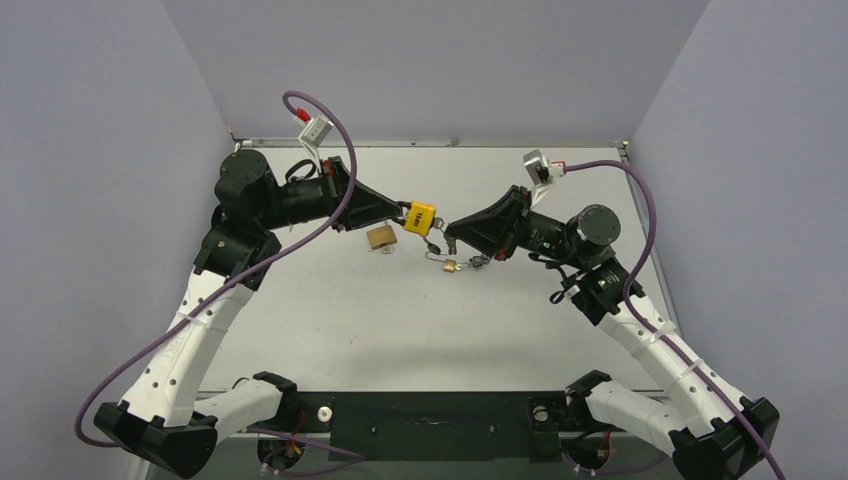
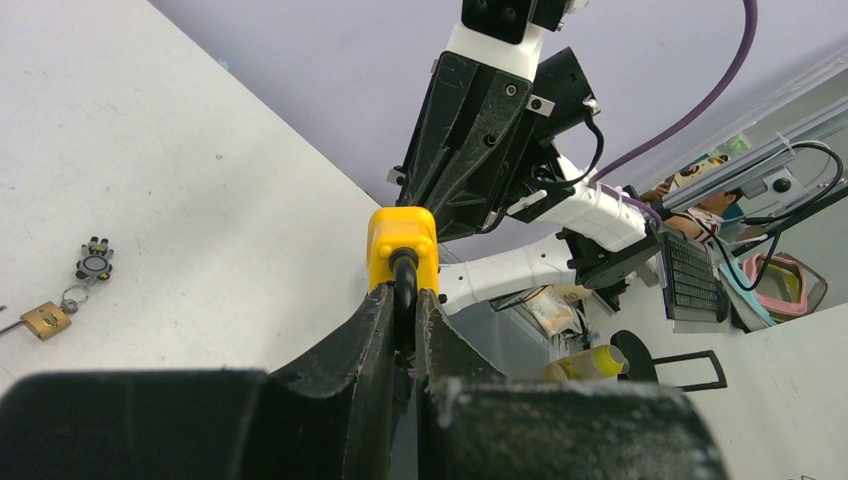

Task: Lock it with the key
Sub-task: Lock the lock, then place the lock at the center of the board, then place the key at the center of the board.

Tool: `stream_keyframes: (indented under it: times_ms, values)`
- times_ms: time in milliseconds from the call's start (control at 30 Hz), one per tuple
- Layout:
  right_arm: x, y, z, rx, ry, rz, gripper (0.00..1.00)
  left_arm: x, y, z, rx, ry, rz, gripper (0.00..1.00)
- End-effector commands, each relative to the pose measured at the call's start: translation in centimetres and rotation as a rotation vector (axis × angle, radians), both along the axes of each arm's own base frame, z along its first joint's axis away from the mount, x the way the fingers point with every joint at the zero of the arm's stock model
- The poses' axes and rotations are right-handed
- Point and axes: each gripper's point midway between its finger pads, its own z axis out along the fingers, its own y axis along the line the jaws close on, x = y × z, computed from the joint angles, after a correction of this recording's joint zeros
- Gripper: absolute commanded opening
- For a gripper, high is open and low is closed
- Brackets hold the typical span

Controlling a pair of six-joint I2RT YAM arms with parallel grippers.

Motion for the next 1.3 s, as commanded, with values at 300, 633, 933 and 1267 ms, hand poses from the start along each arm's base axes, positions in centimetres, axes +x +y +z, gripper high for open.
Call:
stream_keyframes:
  times_ms: [300,633,933,1267]
  values:
    - [2.6,-4.2,-5.9,-0.153,0.099,-0.247,0.00,1.0,0.8,4.7,-0.174,-0.174,-0.009,0.00]
    - [5.8,-8.1,-9.7,-0.291,0.248,-0.555,0.00,3.2,-0.3,2.1,-0.128,-0.106,0.020,0.00]
    - [6.1,-20.2,-16.4,-0.494,0.621,-1.193,0.00,4.2,-11.0,-9.2,0.030,0.069,-0.097,0.00]
    - [3.6,-26.8,-20.2,-0.529,0.796,-1.506,0.00,2.1,-23.5,-19.5,0.124,0.210,-0.352,0.00]
